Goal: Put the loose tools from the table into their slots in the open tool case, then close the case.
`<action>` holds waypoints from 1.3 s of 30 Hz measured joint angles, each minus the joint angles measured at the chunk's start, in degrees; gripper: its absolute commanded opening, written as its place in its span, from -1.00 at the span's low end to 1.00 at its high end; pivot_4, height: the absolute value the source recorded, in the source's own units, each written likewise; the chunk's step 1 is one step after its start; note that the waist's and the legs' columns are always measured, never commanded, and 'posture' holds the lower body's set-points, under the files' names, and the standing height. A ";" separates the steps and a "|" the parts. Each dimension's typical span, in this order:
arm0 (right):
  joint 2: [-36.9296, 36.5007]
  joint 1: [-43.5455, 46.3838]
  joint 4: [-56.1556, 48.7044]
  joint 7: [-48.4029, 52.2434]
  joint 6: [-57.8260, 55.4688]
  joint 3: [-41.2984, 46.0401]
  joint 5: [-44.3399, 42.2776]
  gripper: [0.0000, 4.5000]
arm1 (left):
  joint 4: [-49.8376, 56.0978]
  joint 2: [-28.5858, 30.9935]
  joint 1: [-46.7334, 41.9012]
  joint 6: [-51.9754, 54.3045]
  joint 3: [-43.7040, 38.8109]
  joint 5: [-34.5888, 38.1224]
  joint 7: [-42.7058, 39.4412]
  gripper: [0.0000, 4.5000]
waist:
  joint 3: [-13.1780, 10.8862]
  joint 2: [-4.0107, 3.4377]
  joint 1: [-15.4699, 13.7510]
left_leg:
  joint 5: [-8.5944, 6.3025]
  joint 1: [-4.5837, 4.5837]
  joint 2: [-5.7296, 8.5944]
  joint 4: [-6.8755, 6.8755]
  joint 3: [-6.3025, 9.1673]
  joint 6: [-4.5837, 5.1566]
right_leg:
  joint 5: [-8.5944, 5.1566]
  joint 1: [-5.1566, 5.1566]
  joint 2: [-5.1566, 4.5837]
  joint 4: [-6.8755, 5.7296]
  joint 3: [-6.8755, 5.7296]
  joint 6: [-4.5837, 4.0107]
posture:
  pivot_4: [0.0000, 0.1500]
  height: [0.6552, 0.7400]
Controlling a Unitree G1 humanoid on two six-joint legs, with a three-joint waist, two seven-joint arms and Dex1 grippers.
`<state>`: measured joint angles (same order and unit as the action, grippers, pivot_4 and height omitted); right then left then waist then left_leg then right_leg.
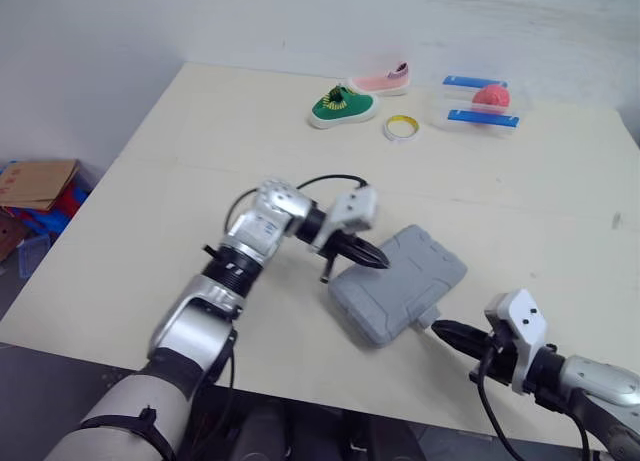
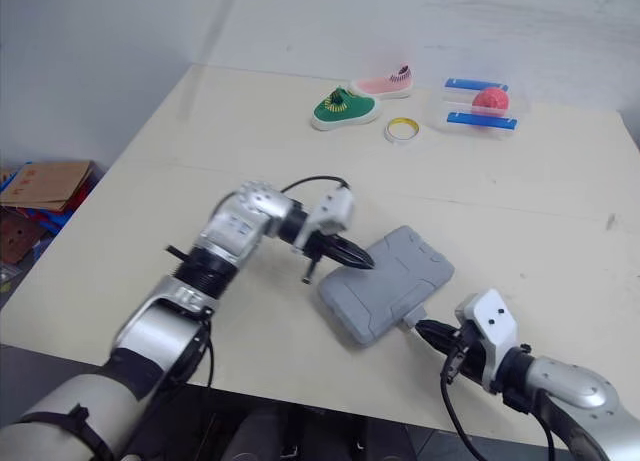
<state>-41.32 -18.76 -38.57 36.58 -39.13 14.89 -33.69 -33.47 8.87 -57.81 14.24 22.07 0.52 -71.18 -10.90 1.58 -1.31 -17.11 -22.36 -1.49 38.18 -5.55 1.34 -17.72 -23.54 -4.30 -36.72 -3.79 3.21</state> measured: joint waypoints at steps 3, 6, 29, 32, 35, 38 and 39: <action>-0.01 0.43 0.59 -0.31 -0.90 -0.19 0.03 -0.97 | -0.76 -0.12 -0.09 -1.94 1.11 -0.80 0.29 -1.00 | 0.01 -0.02 0.21 | 0.06 0.08 -0.08 -0.05 -0.01 -0.11 | -0.03 0.01 0.08 -0.06 -0.01 -0.05 | 1.00 0.77; -0.06 2.20 0.85 -0.69 -1.44 -2.03 0.62 -0.97 | 0.33 0.84 0.28 -2.43 2.58 -0.81 -3.02 -1.00 | 0.03 -0.04 0.32 | 0.09 0.16 -0.10 -0.04 0.00 -0.16 | -0.05 0.04 0.09 -0.18 -0.02 -0.10 | 1.00 0.77; 8.54 12.21 14.00 -0.37 2.08 -10.25 6.03 -0.97 | -0.02 1.34 2.21 -14.95 3.88 -6.23 1.04 -1.00 | 0.36 0.38 2.13 | 0.15 0.67 -0.19 -0.05 0.00 -0.16 | 0.07 0.55 0.08 -0.19 0.02 -0.24 | 1.00 0.77; 9.31 14.22 16.00 0.00 1.98 -11.52 6.90 -0.97 | -1.08 1.25 2.19 -15.61 3.87 -7.03 1.51 -1.00 | 0.57 0.42 2.59 | 0.01 1.26 -0.26 -0.23 0.03 -0.33 | 0.05 1.22 0.09 0.23 -0.02 -0.28 | 1.00 0.77; 9.09 14.71 16.20 0.68 2.14 -12.22 8.09 -0.97 | -1.64 1.20 2.19 -16.34 3.84 -7.23 1.57 -1.00 | 0.84 0.62 2.84 | 0.01 1.24 -0.27 -0.30 0.04 -0.34 | 0.05 1.19 0.08 0.31 0.00 -0.28 | 1.00 0.77; 8.89 14.71 16.21 1.45 2.62 -12.22 9.00 -0.97 | -2.16 0.94 2.25 -16.87 3.59 -7.17 1.53 -1.00 | 0.88 0.70 2.83 | 0.04 1.21 -0.26 -0.31 0.05 -0.28 | 0.06 1.15 0.03 0.30 0.00 -0.26 | 1.00 0.77; 8.89 14.71 16.21 1.45 2.62 -12.21 9.00 -0.97 | -2.16 0.93 2.26 -16.83 3.55 -7.15 1.52 -1.00 | 0.88 0.70 2.83 | 0.04 1.20 -0.25 -0.31 0.05 -0.28 | 0.06 1.15 0.03 0.30 0.00 -0.27 | 1.00 0.77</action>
<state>-32.43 -4.04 -22.36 38.03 -36.51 2.68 -24.69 -35.64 9.80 -55.55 -2.60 25.63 -6.64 -69.65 -10.01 2.28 1.52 -17.07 -21.16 -1.75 37.87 -5.50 1.06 -17.67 -22.39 -4.27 -36.42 -3.79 2.95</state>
